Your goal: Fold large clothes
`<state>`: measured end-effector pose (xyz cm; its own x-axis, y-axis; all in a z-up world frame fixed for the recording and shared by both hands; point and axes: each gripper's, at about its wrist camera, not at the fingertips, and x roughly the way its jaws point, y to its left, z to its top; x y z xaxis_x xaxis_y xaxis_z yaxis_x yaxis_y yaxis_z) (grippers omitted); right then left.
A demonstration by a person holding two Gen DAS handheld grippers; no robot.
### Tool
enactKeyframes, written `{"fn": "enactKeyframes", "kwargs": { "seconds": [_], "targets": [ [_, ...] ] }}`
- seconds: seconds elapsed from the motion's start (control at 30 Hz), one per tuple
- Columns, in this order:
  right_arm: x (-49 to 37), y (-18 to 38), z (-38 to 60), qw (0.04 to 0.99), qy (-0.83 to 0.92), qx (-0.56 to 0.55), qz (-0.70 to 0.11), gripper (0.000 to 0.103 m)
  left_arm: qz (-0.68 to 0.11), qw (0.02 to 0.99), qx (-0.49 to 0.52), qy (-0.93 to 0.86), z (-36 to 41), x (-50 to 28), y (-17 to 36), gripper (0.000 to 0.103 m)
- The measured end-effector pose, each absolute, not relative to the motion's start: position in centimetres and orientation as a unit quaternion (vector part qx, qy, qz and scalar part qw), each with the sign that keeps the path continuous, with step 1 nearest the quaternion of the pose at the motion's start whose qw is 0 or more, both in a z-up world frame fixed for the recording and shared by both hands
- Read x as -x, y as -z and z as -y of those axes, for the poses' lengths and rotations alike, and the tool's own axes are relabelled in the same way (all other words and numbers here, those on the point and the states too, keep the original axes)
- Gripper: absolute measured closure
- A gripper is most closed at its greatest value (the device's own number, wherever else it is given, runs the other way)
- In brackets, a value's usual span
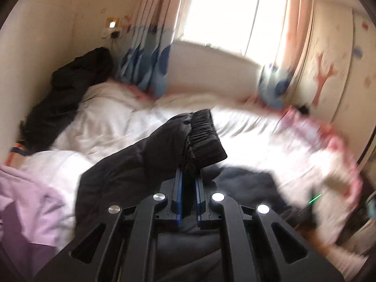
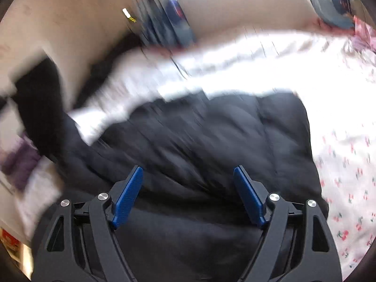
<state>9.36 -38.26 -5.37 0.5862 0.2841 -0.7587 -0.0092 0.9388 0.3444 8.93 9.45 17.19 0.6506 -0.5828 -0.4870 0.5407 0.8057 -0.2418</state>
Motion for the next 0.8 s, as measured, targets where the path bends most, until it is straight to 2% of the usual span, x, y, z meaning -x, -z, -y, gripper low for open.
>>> {"fn": "enactKeyframes", "kwargs": {
  "seconds": [0.07,0.23,0.43,0.6,0.8],
  "targets": [
    [-9.8,6.8,38.5,0.868,-0.092,-0.163,-0.461,0.026,-0.264,0.902,0.082,0.332,-8.1,-9.1,-18.3,0.093],
    [-9.5,4.9,39.4,0.866,-0.118,-0.207,-0.439,0.026,-0.231,0.873,0.141,0.405,-2.5,-8.0,-20.4,0.093],
    [-8.2,1.6,42.2,0.865,-0.204,-0.317,-0.33,0.026,-0.24,0.83,0.151,0.481,6.3,-7.7,-19.7,0.093],
    [-8.0,2.2,46.7,0.829,-0.218,-0.441,-0.267,0.019,-0.28,0.797,0.162,0.51,12.6,-8.1,-15.9,0.093],
    [-8.0,5.4,51.0,0.757,-0.216,-0.574,-0.224,0.018,-0.334,0.77,0.178,0.514,17.5,-9.2,-9.7,0.094]
  ]
}}
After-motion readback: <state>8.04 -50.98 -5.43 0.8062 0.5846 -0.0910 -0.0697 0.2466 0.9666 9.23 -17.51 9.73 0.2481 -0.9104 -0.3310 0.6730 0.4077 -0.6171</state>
